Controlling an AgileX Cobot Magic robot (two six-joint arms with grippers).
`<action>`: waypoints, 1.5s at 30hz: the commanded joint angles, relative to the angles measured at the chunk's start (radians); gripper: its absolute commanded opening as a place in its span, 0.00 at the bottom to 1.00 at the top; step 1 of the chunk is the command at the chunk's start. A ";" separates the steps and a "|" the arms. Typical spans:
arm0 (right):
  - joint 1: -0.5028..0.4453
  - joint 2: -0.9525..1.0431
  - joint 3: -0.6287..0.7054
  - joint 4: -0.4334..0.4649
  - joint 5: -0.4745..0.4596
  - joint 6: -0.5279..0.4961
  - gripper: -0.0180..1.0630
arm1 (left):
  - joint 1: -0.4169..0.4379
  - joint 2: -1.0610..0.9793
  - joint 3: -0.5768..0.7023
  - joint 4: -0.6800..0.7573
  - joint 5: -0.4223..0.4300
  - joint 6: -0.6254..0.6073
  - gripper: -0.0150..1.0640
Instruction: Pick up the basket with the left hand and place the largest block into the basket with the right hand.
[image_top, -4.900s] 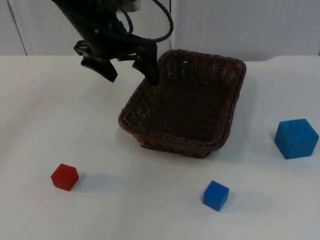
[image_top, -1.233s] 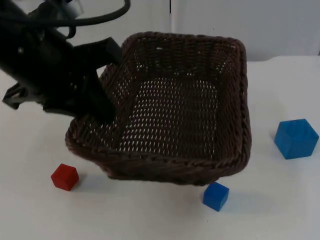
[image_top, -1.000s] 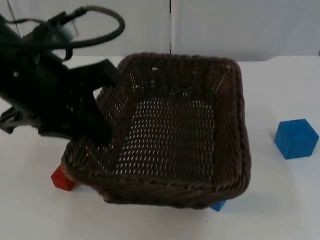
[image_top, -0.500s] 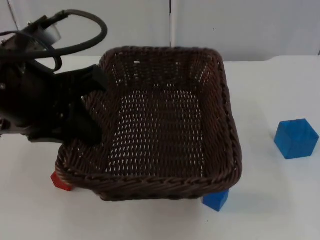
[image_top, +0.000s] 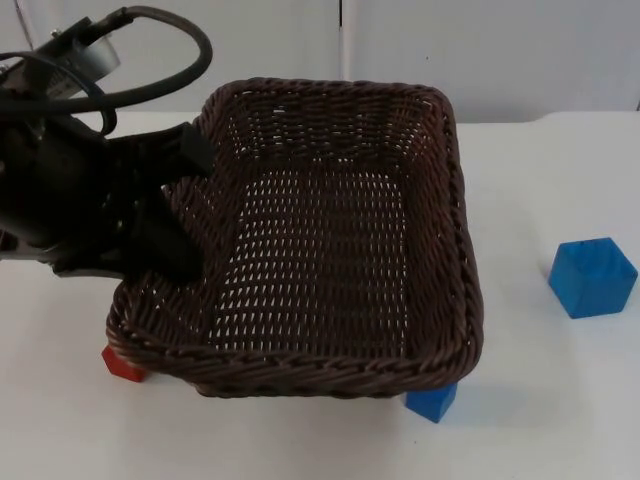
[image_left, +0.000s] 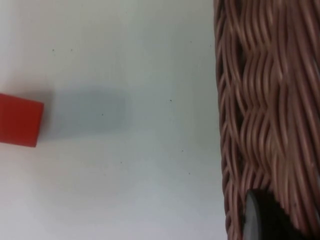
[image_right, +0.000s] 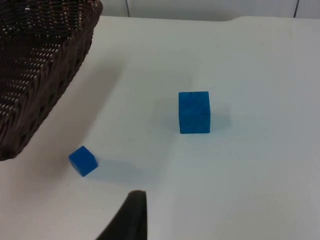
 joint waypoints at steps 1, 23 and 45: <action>-0.007 -0.004 0.001 0.009 -0.010 -0.003 0.99 | -0.004 -0.013 -0.001 -0.028 -0.007 0.007 0.01; -0.007 0.260 -0.098 0.003 -0.077 0.003 0.99 | -0.004 -0.013 -0.001 -0.033 -0.009 0.007 0.01; -0.007 0.946 -0.362 0.005 -0.162 -0.004 0.99 | -0.004 -0.013 -0.001 -0.034 -0.009 0.019 0.01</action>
